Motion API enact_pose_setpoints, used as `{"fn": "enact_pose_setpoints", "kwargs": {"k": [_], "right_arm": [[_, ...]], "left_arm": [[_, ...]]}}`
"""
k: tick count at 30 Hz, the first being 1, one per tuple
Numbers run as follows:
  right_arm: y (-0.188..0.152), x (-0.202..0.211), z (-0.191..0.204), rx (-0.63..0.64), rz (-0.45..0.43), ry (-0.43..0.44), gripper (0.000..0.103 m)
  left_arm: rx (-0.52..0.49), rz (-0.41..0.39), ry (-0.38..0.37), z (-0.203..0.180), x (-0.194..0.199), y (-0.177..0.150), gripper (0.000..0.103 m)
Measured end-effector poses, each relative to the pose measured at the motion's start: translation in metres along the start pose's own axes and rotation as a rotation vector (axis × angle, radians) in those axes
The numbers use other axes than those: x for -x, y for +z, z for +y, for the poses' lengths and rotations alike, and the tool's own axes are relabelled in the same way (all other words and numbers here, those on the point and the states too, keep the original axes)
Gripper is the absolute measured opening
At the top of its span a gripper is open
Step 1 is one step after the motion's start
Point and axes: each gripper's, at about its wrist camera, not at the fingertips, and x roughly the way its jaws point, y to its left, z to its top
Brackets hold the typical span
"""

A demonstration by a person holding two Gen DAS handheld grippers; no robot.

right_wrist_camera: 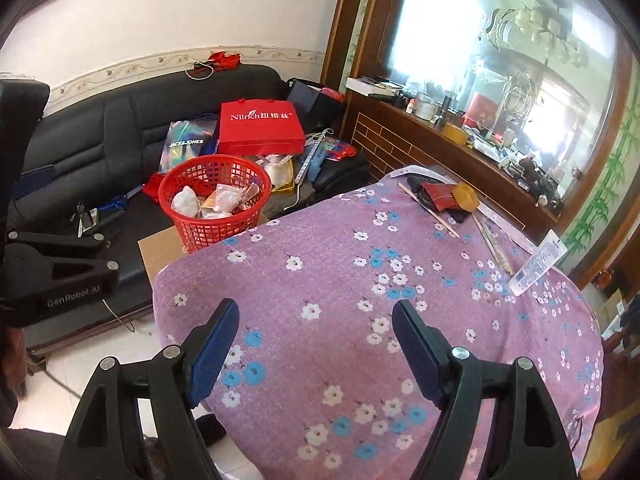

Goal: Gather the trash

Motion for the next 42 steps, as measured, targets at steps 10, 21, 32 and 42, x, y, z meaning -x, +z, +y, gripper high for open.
{"fn": "enact_pose_setpoints", "kwargs": {"k": [10,21,32,42], "right_arm": [[0.003,-0.006,0.001,-0.008,0.017,-0.013,0.083],[0.007,-0.016,0.011,0.009,0.043,-0.009,0.083],[0.01,-0.026,0.016,0.025,0.064,-0.008,0.083],[0.011,-0.031,0.018,0.03,0.071,-0.003,0.083]], "left_arm": [[0.015,0.018,-0.033,0.003,-0.011,0.001,0.1],[0.032,0.042,-0.036,0.011,-0.026,0.001,0.1],[0.043,0.055,-0.034,0.015,-0.036,0.0,0.1],[0.046,0.06,-0.033,0.015,-0.04,0.0,0.1]]}}
